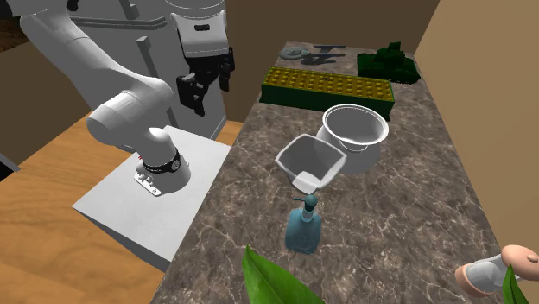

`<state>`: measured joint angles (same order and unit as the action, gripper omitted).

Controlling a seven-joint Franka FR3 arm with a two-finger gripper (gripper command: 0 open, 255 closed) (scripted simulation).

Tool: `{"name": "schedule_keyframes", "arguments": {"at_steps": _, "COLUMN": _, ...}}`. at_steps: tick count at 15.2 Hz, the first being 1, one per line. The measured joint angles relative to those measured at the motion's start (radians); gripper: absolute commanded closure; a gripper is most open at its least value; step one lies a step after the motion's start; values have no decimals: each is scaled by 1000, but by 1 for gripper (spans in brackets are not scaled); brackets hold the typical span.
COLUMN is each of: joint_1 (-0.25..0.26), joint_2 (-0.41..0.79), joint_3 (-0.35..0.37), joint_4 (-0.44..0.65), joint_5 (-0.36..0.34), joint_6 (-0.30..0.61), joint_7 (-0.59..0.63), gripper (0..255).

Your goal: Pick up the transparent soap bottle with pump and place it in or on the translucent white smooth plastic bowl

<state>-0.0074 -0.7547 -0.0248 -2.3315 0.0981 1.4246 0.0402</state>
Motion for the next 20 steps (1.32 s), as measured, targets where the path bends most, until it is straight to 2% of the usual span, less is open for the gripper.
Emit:
{"name": "schedule_keyframes", "arguments": {"at_steps": 3, "joint_1": -2, "joint_2": 48, "joint_3": -10, "joint_4": 10, "joint_5": -5, "joint_6": 30, "joint_7": -13, "gripper": 0}}
{"name": "schedule_keyframes", "arguments": {"at_steps": 11, "joint_1": -7, "joint_2": 351, "joint_3": -47, "joint_4": 130, "joint_5": -9, "joint_6": 167, "joint_7": -64, "gripper": 0}}
{"name": "schedule_keyframes", "arguments": {"at_steps": 16, "joint_1": -9, "joint_2": 546, "joint_3": -64, "joint_4": 246, "joint_5": 2, "joint_6": 217, "joint_7": -91, "gripper": 0}}
{"name": "schedule_keyframes", "arguments": {"at_steps": 20, "joint_1": -14, "joint_2": 731, "joint_3": -78, "joint_4": 380, "joint_5": 17, "joint_6": 243, "joint_7": -119, "gripper": 0}}
